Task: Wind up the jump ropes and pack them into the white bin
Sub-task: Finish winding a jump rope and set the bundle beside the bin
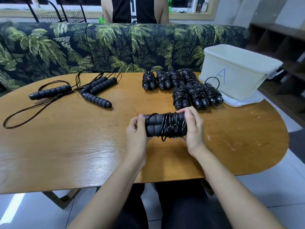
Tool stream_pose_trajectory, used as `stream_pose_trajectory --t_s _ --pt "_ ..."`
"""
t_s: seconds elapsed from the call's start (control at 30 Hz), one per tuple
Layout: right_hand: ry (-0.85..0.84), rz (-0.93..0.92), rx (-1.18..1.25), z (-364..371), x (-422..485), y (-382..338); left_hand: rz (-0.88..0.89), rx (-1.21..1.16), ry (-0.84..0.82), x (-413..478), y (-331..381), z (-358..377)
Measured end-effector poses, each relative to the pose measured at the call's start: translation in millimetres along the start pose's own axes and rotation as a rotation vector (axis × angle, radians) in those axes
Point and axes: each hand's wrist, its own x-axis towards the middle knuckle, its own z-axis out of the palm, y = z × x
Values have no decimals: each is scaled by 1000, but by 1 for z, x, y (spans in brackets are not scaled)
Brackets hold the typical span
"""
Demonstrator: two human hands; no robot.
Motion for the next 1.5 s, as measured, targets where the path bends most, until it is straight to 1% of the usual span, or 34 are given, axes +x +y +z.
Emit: stream_pose_trajectory --t_s 0.07,0.1,0.17,0.2,0.27,0.33,0.4,0.47,0.5,0.53,0.6,0.63,0.67,0.7,0.73,0.77,0.83,0.9,0.97,1.03,1.07,1.13,1.17,1.2,1.3,1.33,1.37,1.4,1.43,1.47,1.5 --pt "-12 100 8 -8 2 4 21 90 -80 -2 0 -1" --pt "-19 179 11 -14 5 5 12 160 -130 -1 -2 -2" --pt "-39 322 29 -24 15 3 13 366 -230 3 -8 -5" --pt "-53 360 21 -27 21 3 39 484 -272 6 -10 -6" --pt "-94 377 -36 -31 30 2 154 705 -302 12 -14 -7" --pt "-109 380 -77 -32 36 2 269 822 -326 13 -13 -8" --pt "-124 402 -117 -33 41 0 321 903 -419 12 -13 -12" --pt "-163 453 -166 -34 44 -6 395 1092 -493 10 -16 -14" --pt "-182 477 -179 -33 46 -10 418 1138 -510 10 -19 -14" --pt "-199 488 -186 -31 48 -12 434 1133 -502 10 -20 -14" --pt "-252 487 -138 -28 52 -17 460 1020 -449 10 -19 -13" --pt "-300 488 -84 -29 54 -21 423 932 -439 12 -19 -13" --pt "-354 487 -33 -30 56 -23 319 806 -446 13 -16 -12" --pt "-400 481 -18 -31 57 -25 172 629 -466 12 -11 -9" --pt "-431 464 -59 -32 58 -24 20 446 -487 10 -6 -5" --pt "-440 442 -136 -32 60 -23 -96 316 -497 10 -2 -1" --pt "-430 412 -202 -25 64 -19 -194 235 -533 13 3 6" --pt "-435 425 -123 -17 66 -17 -241 171 -555 19 5 10" --pt "-413 460 -11 -14 67 -17 -269 115 -530 24 4 13" --pt "-376 459 17 -13 62 -17 -260 110 -475 27 0 15" --pt "-344 422 -34 -12 58 -15 -247 123 -444 28 -4 15" --pt "-254 292 -137 -10 50 -7 -224 148 -391 32 -7 15" --pt "-203 248 -138 -9 46 -3 -227 142 -388 33 -7 15" --pt "-151 244 -105 -10 43 1 -241 118 -410 33 -7 14" --pt "-31 273 22 -12 35 14 -308 20 -485 24 -3 17" --pt "21 238 -9 -11 32 19 -299 27 -468 21 -5 19" --pt "65 164 -121 -10 30 24 -255 70 -427 18 -6 22" --pt "96 80 -258 -7 27 29 -173 154 -369 18 -9 24" --pt "103 8 -380 -4 24 34 -48 285 -315 19 -11 25" --pt "87 -15 -449 1 21 35 114 455 -265 21 -14 25" --pt "40 33 -433 6 18 33 292 647 -215 23 -16 26"
